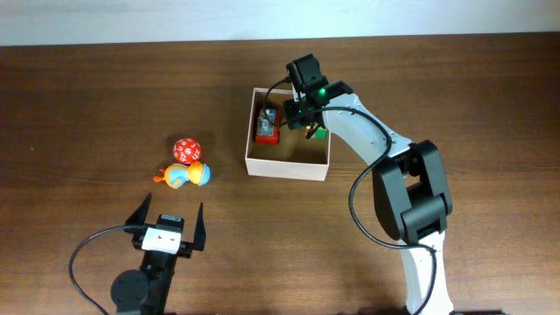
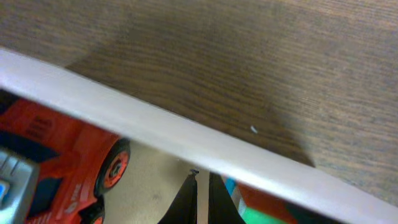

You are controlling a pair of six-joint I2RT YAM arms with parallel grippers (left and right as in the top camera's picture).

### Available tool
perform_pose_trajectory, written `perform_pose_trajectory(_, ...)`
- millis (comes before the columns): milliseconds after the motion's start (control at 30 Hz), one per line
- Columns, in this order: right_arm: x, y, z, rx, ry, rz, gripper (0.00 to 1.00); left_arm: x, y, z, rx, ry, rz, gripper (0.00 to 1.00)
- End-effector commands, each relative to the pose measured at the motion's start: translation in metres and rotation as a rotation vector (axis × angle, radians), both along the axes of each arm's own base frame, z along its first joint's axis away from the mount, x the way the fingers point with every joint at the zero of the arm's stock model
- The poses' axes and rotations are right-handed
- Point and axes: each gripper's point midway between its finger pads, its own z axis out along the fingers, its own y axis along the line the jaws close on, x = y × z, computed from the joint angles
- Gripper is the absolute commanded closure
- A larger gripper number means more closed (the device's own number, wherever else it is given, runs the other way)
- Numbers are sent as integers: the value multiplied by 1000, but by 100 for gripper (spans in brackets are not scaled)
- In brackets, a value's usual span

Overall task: Pack container
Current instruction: 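Raise the right gripper and move it right over the black puck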

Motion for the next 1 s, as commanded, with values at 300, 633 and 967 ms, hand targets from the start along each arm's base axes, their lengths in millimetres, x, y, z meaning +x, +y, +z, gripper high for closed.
perform_pose_trajectory(300,-3,2,-1,-31,9,75,96,0,0,-2,13,-2,-1,1)
perform_pose_trajectory(633,3,21,65,38,-4,146,96,0,0,-2,13,-2,-1,1)
perform_pose_trajectory(967,-10,-17,144,21,35,-2,80,0,0,-2,13,-2,-1,1)
